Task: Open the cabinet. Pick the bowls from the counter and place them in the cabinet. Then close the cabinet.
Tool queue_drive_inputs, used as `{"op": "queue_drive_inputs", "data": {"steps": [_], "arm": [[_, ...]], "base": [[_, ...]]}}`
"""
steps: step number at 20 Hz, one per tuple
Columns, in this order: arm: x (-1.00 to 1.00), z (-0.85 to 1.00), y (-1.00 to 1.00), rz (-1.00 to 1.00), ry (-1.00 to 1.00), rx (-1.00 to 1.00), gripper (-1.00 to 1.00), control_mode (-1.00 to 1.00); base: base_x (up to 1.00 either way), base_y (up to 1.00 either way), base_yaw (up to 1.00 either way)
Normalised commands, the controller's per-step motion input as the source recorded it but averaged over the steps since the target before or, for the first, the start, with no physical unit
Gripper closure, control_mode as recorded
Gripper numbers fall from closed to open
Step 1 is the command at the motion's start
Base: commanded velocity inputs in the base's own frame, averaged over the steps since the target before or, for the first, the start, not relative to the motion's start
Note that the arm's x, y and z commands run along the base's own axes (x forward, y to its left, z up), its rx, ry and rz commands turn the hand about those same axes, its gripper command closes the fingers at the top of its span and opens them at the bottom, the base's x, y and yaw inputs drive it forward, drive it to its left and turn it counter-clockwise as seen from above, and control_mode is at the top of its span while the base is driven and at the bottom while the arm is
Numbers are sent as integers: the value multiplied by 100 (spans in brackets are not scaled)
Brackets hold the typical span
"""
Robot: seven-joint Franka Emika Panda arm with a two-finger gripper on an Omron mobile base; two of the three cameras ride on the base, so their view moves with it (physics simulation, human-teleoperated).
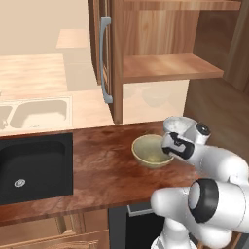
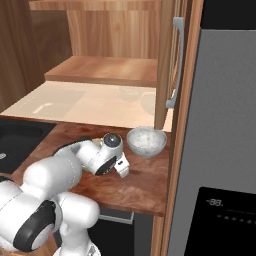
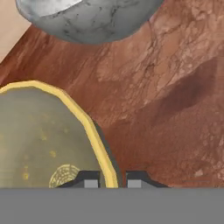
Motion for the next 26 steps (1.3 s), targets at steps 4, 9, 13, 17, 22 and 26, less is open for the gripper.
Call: {"op": "queue_drive_inputs", "data": {"steps": [4, 9, 13, 17, 22, 26], "arm": [[-53, 96, 9, -9, -16, 0, 100, -100], [-66, 73, 1, -13, -3, 0, 100, -100], [-81, 85, 2, -19, 0, 0, 100, -100], [-91, 92, 0, -27, 4, 0, 100, -100], [-87, 100, 0, -23, 13, 0, 100, -100], [-96, 100, 0, -8, 3, 0, 100, -100]], "base": [[0, 0, 0], [0, 0, 0], [0, 0, 0], [0, 0, 0], [0, 0, 0], [0, 0, 0]]}}
